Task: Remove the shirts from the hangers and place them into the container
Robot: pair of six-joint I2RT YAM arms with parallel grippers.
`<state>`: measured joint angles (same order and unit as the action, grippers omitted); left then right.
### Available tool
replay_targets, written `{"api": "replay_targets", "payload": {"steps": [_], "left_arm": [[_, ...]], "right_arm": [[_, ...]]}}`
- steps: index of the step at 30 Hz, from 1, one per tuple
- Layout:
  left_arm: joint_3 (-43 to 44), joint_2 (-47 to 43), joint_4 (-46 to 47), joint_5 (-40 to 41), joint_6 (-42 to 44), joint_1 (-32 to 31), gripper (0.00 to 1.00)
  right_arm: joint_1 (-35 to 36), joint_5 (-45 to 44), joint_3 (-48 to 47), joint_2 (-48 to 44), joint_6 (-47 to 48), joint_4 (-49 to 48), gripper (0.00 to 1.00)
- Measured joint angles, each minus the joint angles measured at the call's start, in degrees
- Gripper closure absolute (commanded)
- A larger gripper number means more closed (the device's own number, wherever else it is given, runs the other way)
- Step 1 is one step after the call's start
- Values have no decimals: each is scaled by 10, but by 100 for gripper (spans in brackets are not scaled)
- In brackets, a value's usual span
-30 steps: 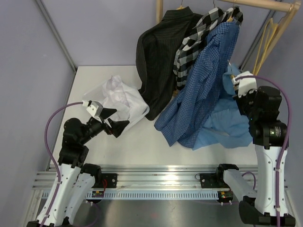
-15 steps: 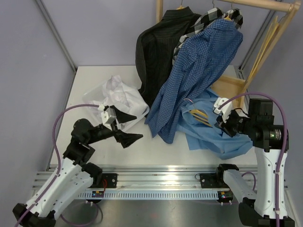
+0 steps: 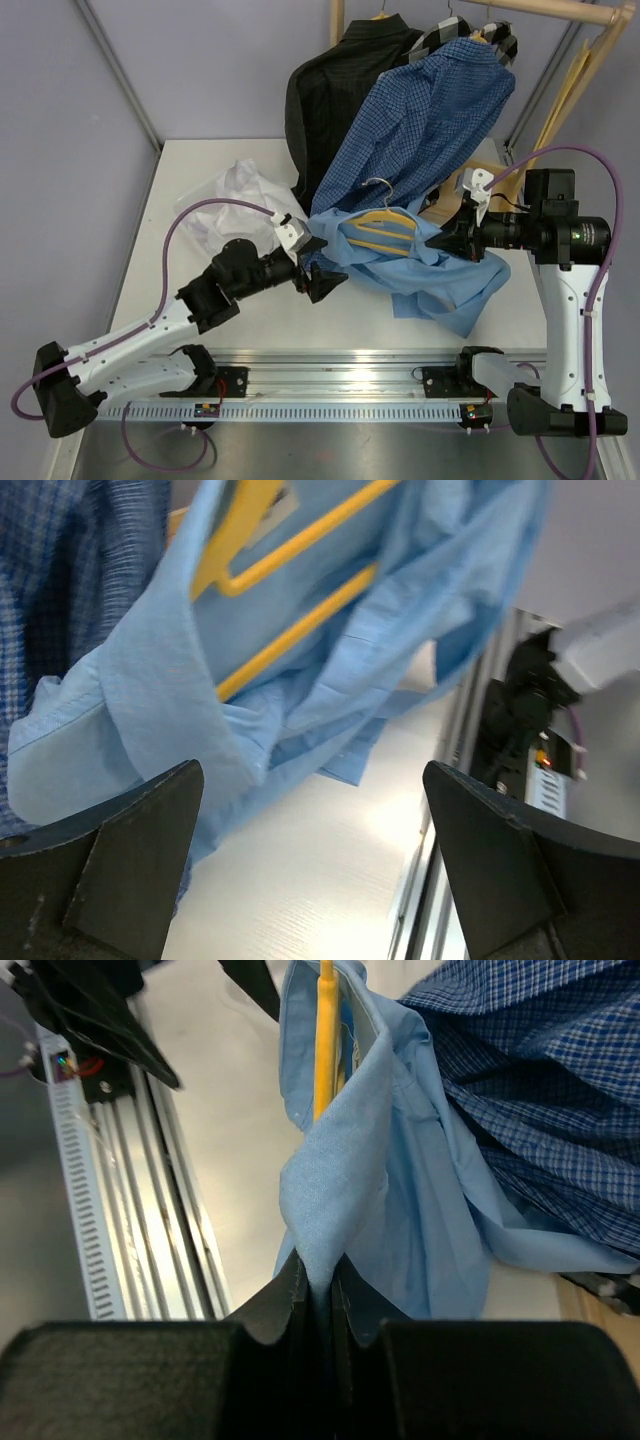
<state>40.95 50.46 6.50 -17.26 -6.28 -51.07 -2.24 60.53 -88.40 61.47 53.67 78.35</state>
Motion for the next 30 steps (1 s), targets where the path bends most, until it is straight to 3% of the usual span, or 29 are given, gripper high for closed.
{"api": "replay_targets", "payload": {"steps": [7,11,15,16,17,23,30], "left_arm": [[27,78,9,223,-77,-25,25],[37,98,14,311,-126,-25,43],[37,113,21,362,-164,-26,75],[37,115,25,366,-170,-26,91],[37,115,28,367,-174,-26,99],[37,103,16,381,-157,-30,100],[65,28,-71,427,-69,-31,100]], "right_arm": [[0,54,3,-2,-75,-20,100],[0,56,32,-20,-123,-70,100],[0,55,55,-36,-163,-105,100],[0,53,59,-38,-171,-113,100],[0,50,62,-39,-178,-118,100],[3,16,74,-51,-207,-154,100],[16,-17,74,-59,-156,-143,100]]}}
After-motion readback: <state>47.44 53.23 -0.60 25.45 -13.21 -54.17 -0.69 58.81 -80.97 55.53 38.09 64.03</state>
